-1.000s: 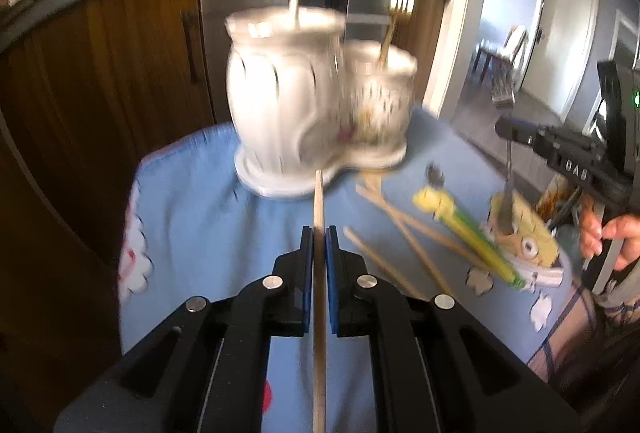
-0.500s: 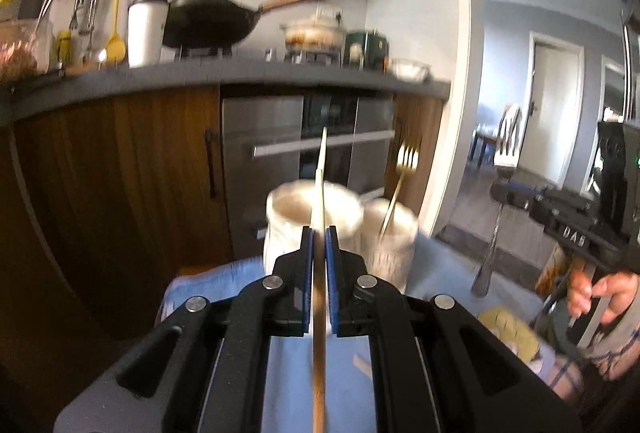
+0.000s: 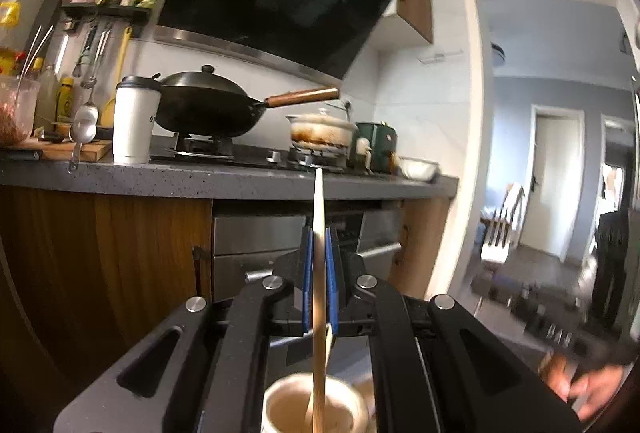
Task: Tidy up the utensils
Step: 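Lift the chopstick and silver fork and carry both over the porcelain holder, then release the chopstick into the larger cup while the right tool releases the fork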
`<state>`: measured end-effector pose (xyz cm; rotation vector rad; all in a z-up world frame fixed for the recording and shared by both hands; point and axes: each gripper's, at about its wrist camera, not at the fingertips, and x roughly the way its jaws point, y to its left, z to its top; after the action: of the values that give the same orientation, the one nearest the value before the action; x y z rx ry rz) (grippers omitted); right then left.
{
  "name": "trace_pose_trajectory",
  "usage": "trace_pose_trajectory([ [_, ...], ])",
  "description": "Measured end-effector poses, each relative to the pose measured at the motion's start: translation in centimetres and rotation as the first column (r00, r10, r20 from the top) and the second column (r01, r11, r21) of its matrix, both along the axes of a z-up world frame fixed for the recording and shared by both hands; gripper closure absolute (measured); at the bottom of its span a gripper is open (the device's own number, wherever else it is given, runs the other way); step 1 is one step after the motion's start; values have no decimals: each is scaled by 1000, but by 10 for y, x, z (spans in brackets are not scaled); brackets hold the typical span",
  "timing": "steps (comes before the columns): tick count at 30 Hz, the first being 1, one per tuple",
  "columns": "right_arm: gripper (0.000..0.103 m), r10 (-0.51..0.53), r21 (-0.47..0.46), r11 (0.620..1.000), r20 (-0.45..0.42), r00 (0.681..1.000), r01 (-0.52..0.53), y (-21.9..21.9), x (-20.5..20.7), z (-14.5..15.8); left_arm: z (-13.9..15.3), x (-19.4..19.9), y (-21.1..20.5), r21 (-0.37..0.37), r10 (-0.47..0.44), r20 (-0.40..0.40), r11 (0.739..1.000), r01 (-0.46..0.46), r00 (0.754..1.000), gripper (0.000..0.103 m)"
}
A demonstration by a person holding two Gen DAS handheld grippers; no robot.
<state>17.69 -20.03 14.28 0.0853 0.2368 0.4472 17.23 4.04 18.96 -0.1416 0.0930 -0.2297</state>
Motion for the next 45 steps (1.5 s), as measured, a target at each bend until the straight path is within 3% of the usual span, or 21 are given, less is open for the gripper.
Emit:
trace_pose_trajectory([
  [2, 100, -3, -6, 1000, -28, 1000, 3, 6, 9, -11, -8, 13, 0, -28, 25, -1, 999, -25, 1000, 97],
  [7, 100, 11, -32, 999, -91, 996, -14, 18, 19, -41, -35, 33, -4, 4, 56, -76, 998, -56, 996, 97],
  [16, 100, 6, -52, 999, -173, 985, -15, 21, 28, -72, -72, 25, 4, 43, 33, -190, 999, -25, 981, 97],
  [24, 99, -21, -66, 998, -236, 972, 6, 20, 34, -86, -85, 17, -3, 106, 35, -230, 994, -11, 973, 97],
  [28, 87, -28, -63, 998, -234, 972, 14, 17, 33, -85, -84, 15, -2, 103, 37, -236, 995, -13, 971, 94],
  [29, 84, -30, -58, 998, -230, 973, 17, 15, 32, -83, -82, 14, -1, 104, 41, -235, 994, -16, 971, 89],
  [31, 68, -33, -46, 999, -218, 975, 23, 11, 29, -80, -79, 11, 1, 105, 51, -227, 994, -27, 973, 71],
  [32, 66, -40, -42, 999, -211, 977, 31, 9, 27, -77, -77, 9, 2, 105, 55, -219, 994, -33, 974, 62],
  [35, 58, -50, -31, 999, -202, 978, 44, 2, 22, -72, -71, 3, 4, 103, 61, -209, 994, -40, 976, 54],
  [37, 33, -59, -18, 998, -190, 980, 57, -4, 16, -67, -68, -3, 6, 100, 64, -205, 994, -44, 977, 42],
  [39, 19, -56, -1, 998, -179, 982, 57, -9, 10, -63, -66, -9, 7, 95, 62, -198, 994, -43, 978, 30],
  [45, 6, -83, 23, 996, -166, 983, 88, -25, -5, -51, -62, -29, 9, 101, 55, -195, 994, -36, 979, 6],
])
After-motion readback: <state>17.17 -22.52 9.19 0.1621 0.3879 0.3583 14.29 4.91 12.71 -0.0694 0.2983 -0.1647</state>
